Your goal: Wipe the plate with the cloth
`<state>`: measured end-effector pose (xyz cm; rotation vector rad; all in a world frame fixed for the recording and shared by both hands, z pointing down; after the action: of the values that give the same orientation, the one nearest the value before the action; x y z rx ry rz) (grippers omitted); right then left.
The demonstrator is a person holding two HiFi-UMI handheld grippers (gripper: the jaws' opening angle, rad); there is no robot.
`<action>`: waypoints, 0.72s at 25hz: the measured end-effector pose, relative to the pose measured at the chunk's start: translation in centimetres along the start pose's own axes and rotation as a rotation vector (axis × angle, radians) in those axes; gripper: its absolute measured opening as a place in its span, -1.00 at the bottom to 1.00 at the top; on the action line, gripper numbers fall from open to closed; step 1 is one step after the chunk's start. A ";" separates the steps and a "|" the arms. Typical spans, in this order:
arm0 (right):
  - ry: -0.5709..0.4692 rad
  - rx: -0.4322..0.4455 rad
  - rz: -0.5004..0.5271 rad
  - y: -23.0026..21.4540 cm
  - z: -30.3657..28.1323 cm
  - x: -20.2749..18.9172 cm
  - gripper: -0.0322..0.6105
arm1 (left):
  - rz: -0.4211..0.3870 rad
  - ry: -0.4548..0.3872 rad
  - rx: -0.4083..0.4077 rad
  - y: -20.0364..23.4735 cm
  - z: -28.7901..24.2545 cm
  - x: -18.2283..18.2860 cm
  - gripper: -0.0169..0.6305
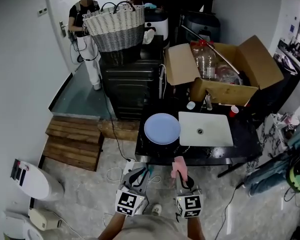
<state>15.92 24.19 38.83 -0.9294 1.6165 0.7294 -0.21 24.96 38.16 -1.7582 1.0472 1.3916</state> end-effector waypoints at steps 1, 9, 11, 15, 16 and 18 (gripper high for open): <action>-0.002 0.005 -0.001 -0.5 -0.2 0.1 -0.82 | -0.002 0.002 0.004 -0.1 -0.4 0.1 -0.82; -0.002 0.047 -0.014 -3.3 -1.5 -0.2 -0.82 | 0.002 0.035 0.052 -0.9 -2.8 0.1 -0.82; -0.002 0.055 -0.020 -3.8 -1.7 -0.4 -0.82 | 0.001 0.043 0.063 -0.9 -3.2 0.0 -0.82; -0.013 0.066 -0.022 -4.2 -2.4 -0.3 -0.82 | 0.002 0.031 0.081 -0.5 -3.9 0.3 -0.82; -0.015 0.067 -0.022 -4.2 -2.6 -0.3 -0.82 | -0.001 0.033 0.083 -0.4 -4.1 0.2 -0.83; -0.017 0.071 -0.021 -4.2 -2.9 -0.3 -0.82 | -0.008 0.042 0.088 -0.1 -4.4 -0.3 -0.83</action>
<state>18.20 19.70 39.82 -0.8858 1.6054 0.6594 1.85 21.26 39.47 -1.7326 1.1052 1.2895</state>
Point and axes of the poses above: the fingertips, and each gripper's own axes: z backward along the fingers, y to its left, x out of its top, the point moved 4 cm from there along z, backward along the fingers
